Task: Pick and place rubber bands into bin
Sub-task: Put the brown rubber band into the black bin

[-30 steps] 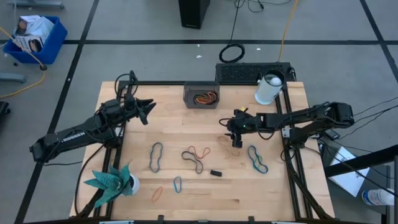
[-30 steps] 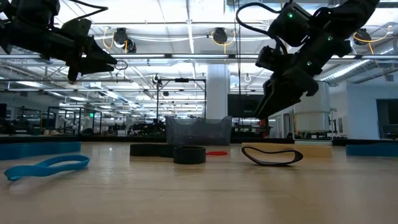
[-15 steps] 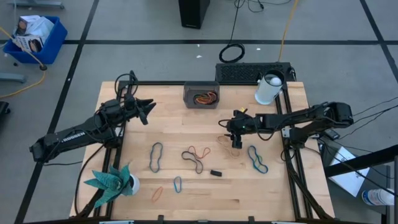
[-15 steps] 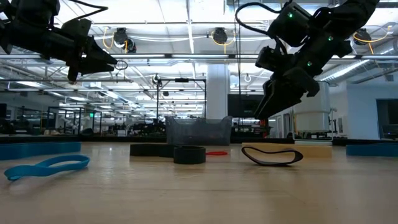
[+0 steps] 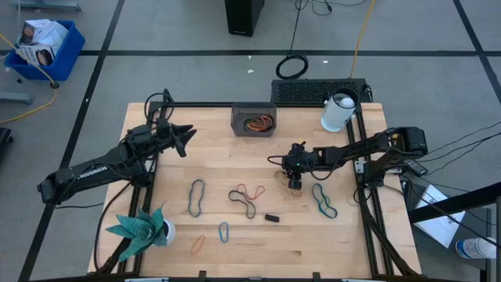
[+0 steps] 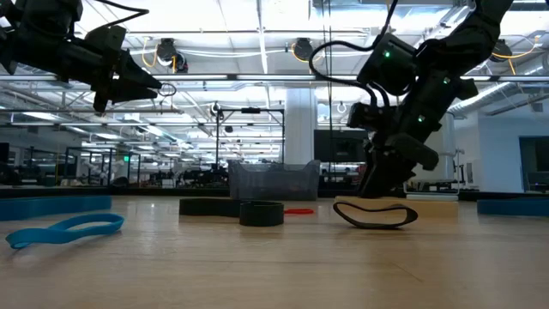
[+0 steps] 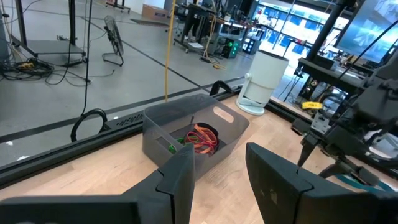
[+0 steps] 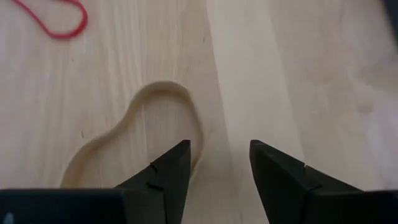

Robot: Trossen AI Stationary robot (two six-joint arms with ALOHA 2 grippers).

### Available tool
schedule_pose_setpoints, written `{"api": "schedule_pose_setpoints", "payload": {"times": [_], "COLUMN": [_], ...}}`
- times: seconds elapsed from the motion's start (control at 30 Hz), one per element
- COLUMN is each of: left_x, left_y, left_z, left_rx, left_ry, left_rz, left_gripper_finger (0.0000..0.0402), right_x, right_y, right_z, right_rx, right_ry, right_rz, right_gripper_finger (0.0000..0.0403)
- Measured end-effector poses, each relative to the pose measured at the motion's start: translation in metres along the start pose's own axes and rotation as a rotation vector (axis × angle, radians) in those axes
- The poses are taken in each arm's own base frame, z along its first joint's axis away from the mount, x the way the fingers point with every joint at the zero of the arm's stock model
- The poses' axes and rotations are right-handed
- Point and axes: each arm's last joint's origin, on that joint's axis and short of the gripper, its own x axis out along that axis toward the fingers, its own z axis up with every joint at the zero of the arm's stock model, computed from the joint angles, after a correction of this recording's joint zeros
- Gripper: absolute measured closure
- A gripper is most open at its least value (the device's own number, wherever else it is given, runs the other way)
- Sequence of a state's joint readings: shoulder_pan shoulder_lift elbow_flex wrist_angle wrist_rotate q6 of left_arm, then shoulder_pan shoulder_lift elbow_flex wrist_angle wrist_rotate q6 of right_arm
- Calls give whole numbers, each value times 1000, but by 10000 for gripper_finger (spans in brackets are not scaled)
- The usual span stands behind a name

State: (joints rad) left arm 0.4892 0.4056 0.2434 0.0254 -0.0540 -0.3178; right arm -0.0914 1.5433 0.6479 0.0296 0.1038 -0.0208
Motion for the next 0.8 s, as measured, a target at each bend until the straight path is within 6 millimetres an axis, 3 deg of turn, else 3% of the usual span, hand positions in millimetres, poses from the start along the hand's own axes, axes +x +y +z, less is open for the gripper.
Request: {"api": "schedule_pose_setpoints", "payload": {"times": [0.3,0.67,0.8], "left_x": [0,0,0], "left_y": [0,0,0], "left_z": [0,0,0], "left_rx": [3,1,1], "left_ry": [0,0,0], "left_rz": [1,1,0], "left_gripper_finger": [252,252,252], "right_x": [5,9,9], "right_y": [1,3,3], "right_z": [-3,-4,-3], "right_rx": [38,45,69], "right_ry": [19,29,23], "right_rz": [13,83,82], "right_gripper_finger": [278,388,394]}}
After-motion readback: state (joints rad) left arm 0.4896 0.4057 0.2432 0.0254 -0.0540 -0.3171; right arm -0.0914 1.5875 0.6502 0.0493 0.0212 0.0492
